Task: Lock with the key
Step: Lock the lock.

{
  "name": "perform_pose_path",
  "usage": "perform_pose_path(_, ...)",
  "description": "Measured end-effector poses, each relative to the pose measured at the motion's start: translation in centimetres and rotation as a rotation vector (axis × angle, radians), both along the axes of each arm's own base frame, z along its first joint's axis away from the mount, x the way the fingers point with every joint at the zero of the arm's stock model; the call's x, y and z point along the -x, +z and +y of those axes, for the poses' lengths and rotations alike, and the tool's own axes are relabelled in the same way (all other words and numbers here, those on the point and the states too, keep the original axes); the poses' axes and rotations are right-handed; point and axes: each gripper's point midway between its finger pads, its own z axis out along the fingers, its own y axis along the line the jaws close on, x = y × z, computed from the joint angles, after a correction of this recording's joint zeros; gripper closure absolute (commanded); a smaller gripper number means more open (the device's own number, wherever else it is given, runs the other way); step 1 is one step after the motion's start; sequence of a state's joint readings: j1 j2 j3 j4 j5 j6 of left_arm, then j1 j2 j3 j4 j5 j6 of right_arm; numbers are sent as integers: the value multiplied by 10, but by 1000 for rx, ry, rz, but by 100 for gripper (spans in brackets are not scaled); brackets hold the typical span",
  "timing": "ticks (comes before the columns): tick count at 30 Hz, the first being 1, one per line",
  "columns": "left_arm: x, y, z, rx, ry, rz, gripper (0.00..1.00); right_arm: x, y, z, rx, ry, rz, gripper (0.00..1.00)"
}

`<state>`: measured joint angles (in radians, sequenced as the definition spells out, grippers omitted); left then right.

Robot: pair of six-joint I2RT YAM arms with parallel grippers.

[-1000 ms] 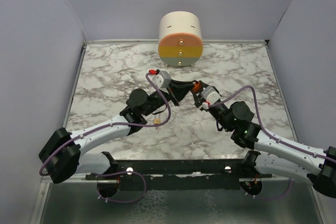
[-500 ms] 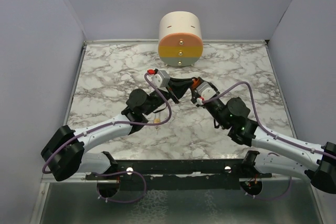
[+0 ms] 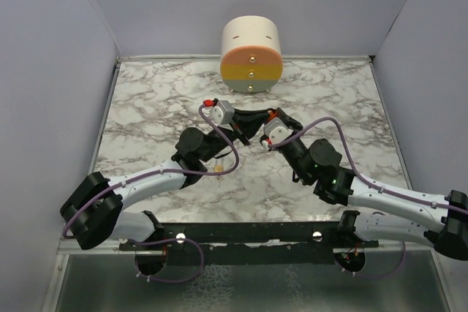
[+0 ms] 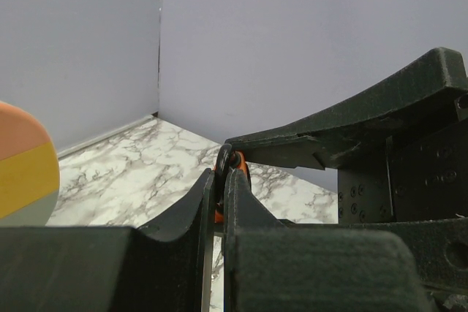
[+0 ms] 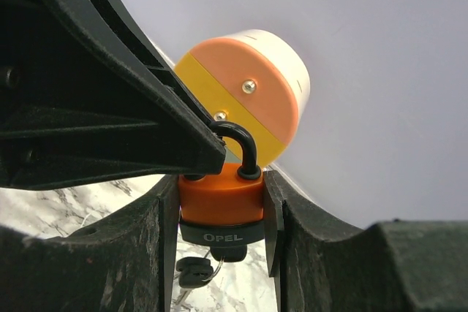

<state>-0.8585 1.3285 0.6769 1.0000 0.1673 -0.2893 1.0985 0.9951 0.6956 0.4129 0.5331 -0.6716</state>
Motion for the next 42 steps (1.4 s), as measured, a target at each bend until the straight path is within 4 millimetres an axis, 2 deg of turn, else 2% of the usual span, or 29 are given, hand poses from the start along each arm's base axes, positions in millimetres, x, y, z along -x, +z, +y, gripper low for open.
perform_pose_path(4,5,6,5,11,-1,-2,100,4,4,3,-12,13,-11,98)
perform_pose_path(10,23,30,15,21,-17,-6,100,23,23,8,-126,91,-54,98)
perform_pose_path(11,27,35,16,21,-22,-6,100,26,25,8,-143,103,-58,95)
perform_pose_path(14,33,45,17,6,-25,-2,100,35,33,8,-199,135,-68,72)
perform_pose_path(19,32,50,17,-40,-5,3,100,36,34,8,-251,140,-54,30)
perform_pose_path(21,28,45,17,-74,17,16,100,40,34,11,-280,165,-43,20)
perform_pose_path(24,13,33,20,-124,82,41,100,50,21,21,-274,214,-13,14)
perform_pose_path(26,6,12,21,-194,114,69,100,54,14,24,-290,236,10,14)
perform_pose_path(29,0,-21,22,-308,143,114,100,58,23,20,-360,252,15,13)
perform_pose_path(32,-4,-41,29,-392,176,133,100,60,29,9,-427,239,28,10)
perform_pose_path(36,-11,-41,37,-439,222,117,100,50,13,-12,-473,168,72,9)
perform_pose_path(38,-13,-37,41,-441,241,102,100,35,3,-29,-490,104,97,9)
perform_pose_path(42,-16,-28,51,-444,271,85,100,-14,-9,-84,-561,-73,127,10)
